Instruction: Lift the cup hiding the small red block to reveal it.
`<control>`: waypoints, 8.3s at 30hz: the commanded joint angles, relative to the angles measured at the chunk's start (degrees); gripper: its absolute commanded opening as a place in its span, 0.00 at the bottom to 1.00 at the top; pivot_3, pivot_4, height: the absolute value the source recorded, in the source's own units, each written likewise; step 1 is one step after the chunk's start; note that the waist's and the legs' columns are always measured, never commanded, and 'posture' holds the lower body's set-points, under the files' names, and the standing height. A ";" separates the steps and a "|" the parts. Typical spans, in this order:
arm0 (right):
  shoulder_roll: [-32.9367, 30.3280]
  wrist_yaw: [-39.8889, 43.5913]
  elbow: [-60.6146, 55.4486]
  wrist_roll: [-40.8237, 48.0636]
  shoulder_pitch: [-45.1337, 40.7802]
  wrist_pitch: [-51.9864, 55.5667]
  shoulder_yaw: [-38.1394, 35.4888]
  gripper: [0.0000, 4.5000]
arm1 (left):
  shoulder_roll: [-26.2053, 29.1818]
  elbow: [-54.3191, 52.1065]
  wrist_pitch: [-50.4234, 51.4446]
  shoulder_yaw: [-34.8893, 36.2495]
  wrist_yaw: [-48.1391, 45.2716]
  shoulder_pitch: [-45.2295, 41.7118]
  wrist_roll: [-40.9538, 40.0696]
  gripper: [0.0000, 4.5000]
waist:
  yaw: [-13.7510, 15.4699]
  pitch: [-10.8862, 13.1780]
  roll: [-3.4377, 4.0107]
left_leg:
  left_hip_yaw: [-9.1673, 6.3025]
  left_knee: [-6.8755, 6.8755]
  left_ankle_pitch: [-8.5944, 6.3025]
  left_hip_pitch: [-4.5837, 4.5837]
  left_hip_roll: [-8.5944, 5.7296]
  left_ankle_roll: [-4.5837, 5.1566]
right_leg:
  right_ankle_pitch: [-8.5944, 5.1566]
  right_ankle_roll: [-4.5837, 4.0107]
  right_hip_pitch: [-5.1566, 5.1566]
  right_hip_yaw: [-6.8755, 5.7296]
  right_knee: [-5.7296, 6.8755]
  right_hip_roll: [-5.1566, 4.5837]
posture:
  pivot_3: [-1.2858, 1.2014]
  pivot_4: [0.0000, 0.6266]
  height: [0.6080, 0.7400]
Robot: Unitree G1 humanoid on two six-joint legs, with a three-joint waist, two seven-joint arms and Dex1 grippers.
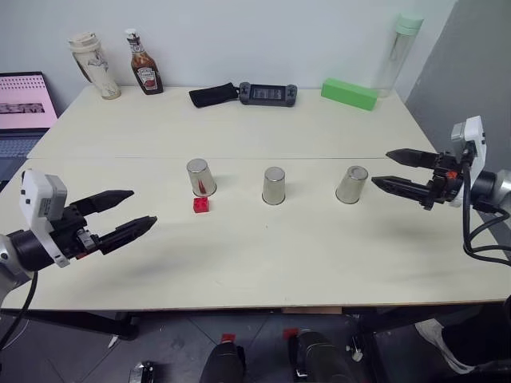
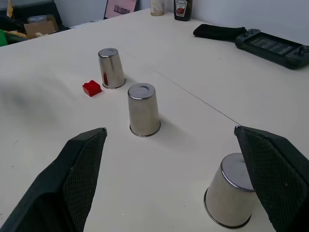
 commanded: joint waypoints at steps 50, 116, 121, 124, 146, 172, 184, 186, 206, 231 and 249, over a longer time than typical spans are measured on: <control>-0.46 0.27 -4.00 1.88 0.69 0.09 -1.18 1.00 | -0.45 -3.56 -1.77 2.76 0.97 2.98 0.42 1.00 | 0.00 0.00 0.00 | 0.00 -0.01 0.00 0.00 0.01 0.00 | -0.02 -0.02 -0.01 -0.01 -0.02 0.00 | 0.52 0.24 1.00; 1.89 1.01 -0.29 -1.40 -4.20 -2.72 2.87 1.00 | 1.51 -4.64 -0.47 3.99 -0.65 6.85 2.16 1.00 | -0.07 0.00 0.00 | 0.06 -0.03 0.00 0.00 0.04 0.00 | -0.05 -0.08 -0.04 0.02 -0.04 -0.01 | 0.52 0.24 1.00; 2.14 0.96 -0.12 -1.58 -4.53 -2.91 3.57 1.00 | 1.12 -4.66 -0.84 3.70 -0.17 7.22 2.45 1.00 | 0.01 0.00 0.00 | 0.04 -0.03 0.00 0.00 0.03 0.00 | -0.05 -0.09 -0.03 0.00 -0.03 -0.01 | 0.52 0.24 1.00; 2.04 0.94 -0.06 -1.54 -4.52 -2.93 3.53 1.00 | 1.05 -4.63 -0.91 3.58 -0.02 7.25 2.54 1.00 | 0.01 0.00 0.00 | 0.06 -0.03 0.00 0.00 0.02 0.00 | -0.05 -0.09 -0.04 0.02 -0.04 -0.01 | 0.52 0.24 1.00; 1.63 0.05 -2.03 -0.69 -3.03 -1.90 2.57 1.00 | 1.46 -3.49 -0.59 2.19 -0.09 5.20 3.18 1.00 | 0.00 0.00 0.00 | 0.06 -0.04 0.00 0.00 0.03 0.00 | -0.06 -0.09 -0.04 0.01 -0.04 -0.01 | 0.52 0.24 1.00; 2.30 -0.66 -4.67 -0.47 -2.67 -0.53 3.42 1.00 | 1.15 -4.58 0.77 2.51 0.51 3.61 0.46 1.00 | -0.01 0.00 0.00 | 0.06 -0.04 0.00 0.00 0.03 0.00 | -0.06 -0.09 -0.04 0.01 -0.05 -0.01 | 0.52 0.24 1.00; 3.37 -1.04 -5.19 -0.05 -3.57 -0.14 4.27 1.00 | -0.93 -5.66 -0.15 -2.98 3.61 0.14 1.34 1.00 | 0.00 0.00 0.00 | 0.06 -0.04 0.00 0.00 0.03 0.00 | -0.05 -0.08 -0.03 0.02 -0.05 -0.01 | 0.52 0.24 1.00; 3.99 -1.34 -5.94 0.36 -3.41 0.16 4.43 1.00 | -1.37 -6.21 -0.09 -3.81 4.21 0.11 1.56 1.00 | 0.00 0.00 0.00 | 0.04 -0.04 0.00 -0.01 0.02 0.00 | -0.05 -0.07 -0.03 0.00 -0.04 -0.01 | 0.52 0.24 1.00; 34.78 -30.34 5.76 -13.83 -19.52 1.46 16.97 1.00 | -12.89 -7.19 -9.21 -26.60 15.92 -7.33 16.56 1.00 | -0.04 -0.04 -0.06 | 0.00 -0.04 0.00 -0.13 0.01 -0.02 | 0.15 0.19 -0.09 0.04 0.02 -0.01 | 0.52 0.24 1.00; 42.69 -38.49 19.98 -22.72 -21.43 -0.11 18.40 1.00 | -23.72 -1.53 -14.79 -35.81 21.02 -11.16 24.41 1.00 | -0.05 -0.07 -0.11 | -0.42 0.07 0.01 -0.64 -0.05 -0.01 | 0.32 0.08 -0.33 -0.03 0.00 0.01 | 0.52 0.24 1.00; 46.32 -40.28 27.59 -28.34 -22.86 -2.44 18.89 0.80 | -23.48 -2.03 -14.70 -35.85 20.60 -10.14 24.70 1.00 | -0.09 -0.07 -0.11 | -0.77 0.07 0.01 -0.69 -0.06 -0.01 | 0.32 0.08 -0.32 -0.04 -0.01 0.01 | 0.52 0.24 1.00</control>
